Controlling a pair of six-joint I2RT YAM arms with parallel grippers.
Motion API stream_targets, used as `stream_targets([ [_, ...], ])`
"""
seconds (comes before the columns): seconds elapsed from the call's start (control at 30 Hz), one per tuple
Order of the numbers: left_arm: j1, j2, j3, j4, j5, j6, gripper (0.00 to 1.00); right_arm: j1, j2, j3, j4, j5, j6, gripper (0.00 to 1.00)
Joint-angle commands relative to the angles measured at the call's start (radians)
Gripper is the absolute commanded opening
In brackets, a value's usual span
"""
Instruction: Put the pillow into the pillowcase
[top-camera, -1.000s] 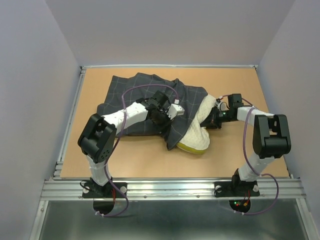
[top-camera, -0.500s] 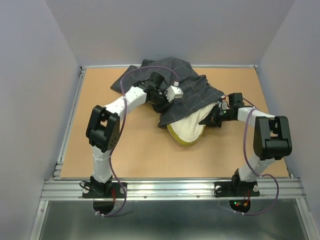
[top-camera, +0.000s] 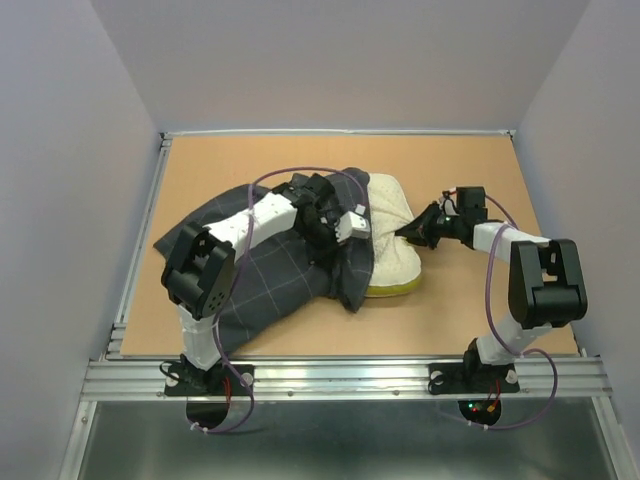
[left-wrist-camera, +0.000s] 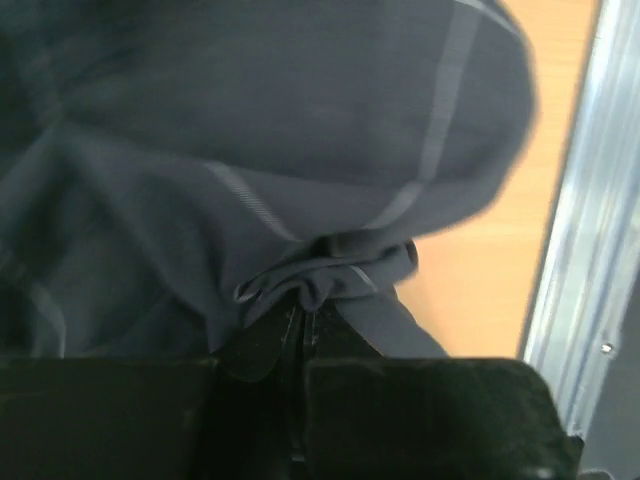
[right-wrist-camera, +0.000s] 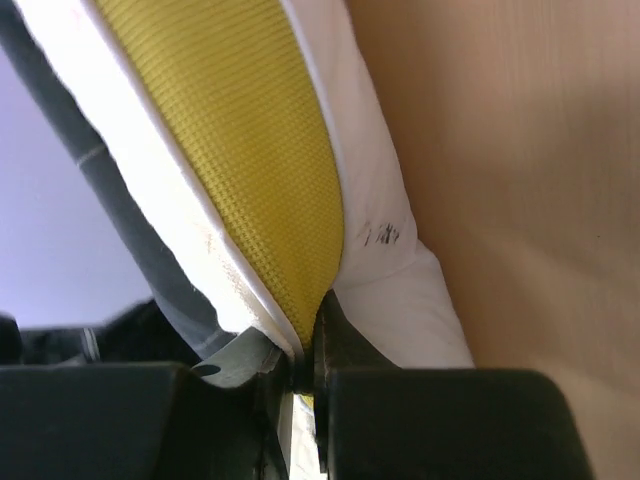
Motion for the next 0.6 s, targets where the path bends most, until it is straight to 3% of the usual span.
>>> stream_targets([
  [0.0,0.115,-0.017,0.026,0.16,-0.155,-0.005,0.08,-0.01,-0.072,-0.039,0.069,0.034,0.034,0.01],
  [0.07,0.151,0.023,0.053,0.236,-0.224,-0.022,0.03,-0.016,-0.105,-0.065,0.069,0.042,0.031,0.0],
  [0.2,0.165,0.131,0.281,0.26,-0.257,-0.063,0.0,-0.068,-0.145,-0.111,0.07,0.039,0.02,0.0],
  [0.3,0.136,0.178,0.43,0.114,-0.087,-0.017,0.0,-0.071,-0.135,-0.117,0.07,0.033,0.028,0.01],
  [0.33,0.114,0.172,0.432,0.013,-0.003,0.024,0.01,-0.071,-0.127,-0.099,0.073,0.025,0.034,0.01],
  [0.4,0.015,0.102,0.376,-0.054,0.03,0.156,0.03,-0.071,-0.083,-0.068,0.093,0.016,0.066,0.01],
  [0.5,-0.035,-0.015,0.154,0.005,-0.016,0.14,0.18,-0.071,-0.043,-0.01,0.111,-0.014,0.097,0.0],
  [0.53,-0.026,-0.035,0.126,0.06,-0.04,0.118,0.37,-0.071,-0.042,-0.004,0.113,-0.009,0.101,0.01],
  [0.57,-0.012,-0.065,0.104,0.082,-0.056,0.1,0.44,-0.071,-0.047,-0.004,0.122,-0.004,0.106,0.0],
])
